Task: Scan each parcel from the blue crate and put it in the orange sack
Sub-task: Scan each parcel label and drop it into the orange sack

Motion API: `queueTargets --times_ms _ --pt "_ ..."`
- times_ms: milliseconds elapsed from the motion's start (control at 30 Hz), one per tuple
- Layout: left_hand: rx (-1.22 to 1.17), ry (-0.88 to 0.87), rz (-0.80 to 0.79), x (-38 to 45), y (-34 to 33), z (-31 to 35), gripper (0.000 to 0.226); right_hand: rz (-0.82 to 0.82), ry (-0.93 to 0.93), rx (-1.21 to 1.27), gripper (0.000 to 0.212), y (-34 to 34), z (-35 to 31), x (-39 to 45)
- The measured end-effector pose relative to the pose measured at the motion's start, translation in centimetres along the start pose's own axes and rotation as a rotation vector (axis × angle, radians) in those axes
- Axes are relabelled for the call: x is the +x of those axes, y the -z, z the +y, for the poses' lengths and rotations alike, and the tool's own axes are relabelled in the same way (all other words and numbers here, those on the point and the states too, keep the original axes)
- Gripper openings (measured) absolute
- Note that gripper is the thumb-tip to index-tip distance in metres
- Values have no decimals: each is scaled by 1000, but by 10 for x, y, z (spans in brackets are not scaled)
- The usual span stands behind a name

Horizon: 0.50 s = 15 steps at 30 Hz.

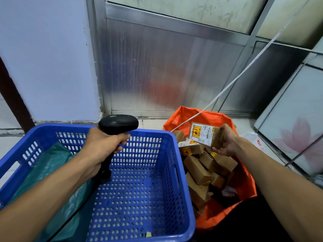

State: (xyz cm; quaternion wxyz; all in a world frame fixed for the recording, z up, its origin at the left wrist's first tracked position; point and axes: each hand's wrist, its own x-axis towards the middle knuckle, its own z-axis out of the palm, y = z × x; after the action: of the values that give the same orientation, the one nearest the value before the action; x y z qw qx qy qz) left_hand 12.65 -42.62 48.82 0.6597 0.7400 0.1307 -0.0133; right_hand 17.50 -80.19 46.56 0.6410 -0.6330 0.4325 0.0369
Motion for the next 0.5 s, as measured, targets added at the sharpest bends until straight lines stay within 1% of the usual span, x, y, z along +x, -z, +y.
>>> queueTargets --times_ms 133,200,233,267,333,433,500 --pt "10 9 -19 -2 -3 -2 6 87 32 16 43 21 5 9" --pt "19 10 -16 -2 -5 -2 6 141 85 9 45 27 9 17" --pt "22 12 -13 -2 -6 -2 7 181 128 -27 42 28 10 20" --pt "25 15 -11 -2 -7 -2 8 225 178 -96 40 29 12 24" --pt "32 17 -14 -2 -7 -3 9 305 263 -329 46 29 18 33" --pt "42 15 -21 -2 -9 -4 10 340 357 -633 57 29 24 49" --pt "46 14 -22 -2 -9 -3 9 372 396 -775 57 27 25 59"
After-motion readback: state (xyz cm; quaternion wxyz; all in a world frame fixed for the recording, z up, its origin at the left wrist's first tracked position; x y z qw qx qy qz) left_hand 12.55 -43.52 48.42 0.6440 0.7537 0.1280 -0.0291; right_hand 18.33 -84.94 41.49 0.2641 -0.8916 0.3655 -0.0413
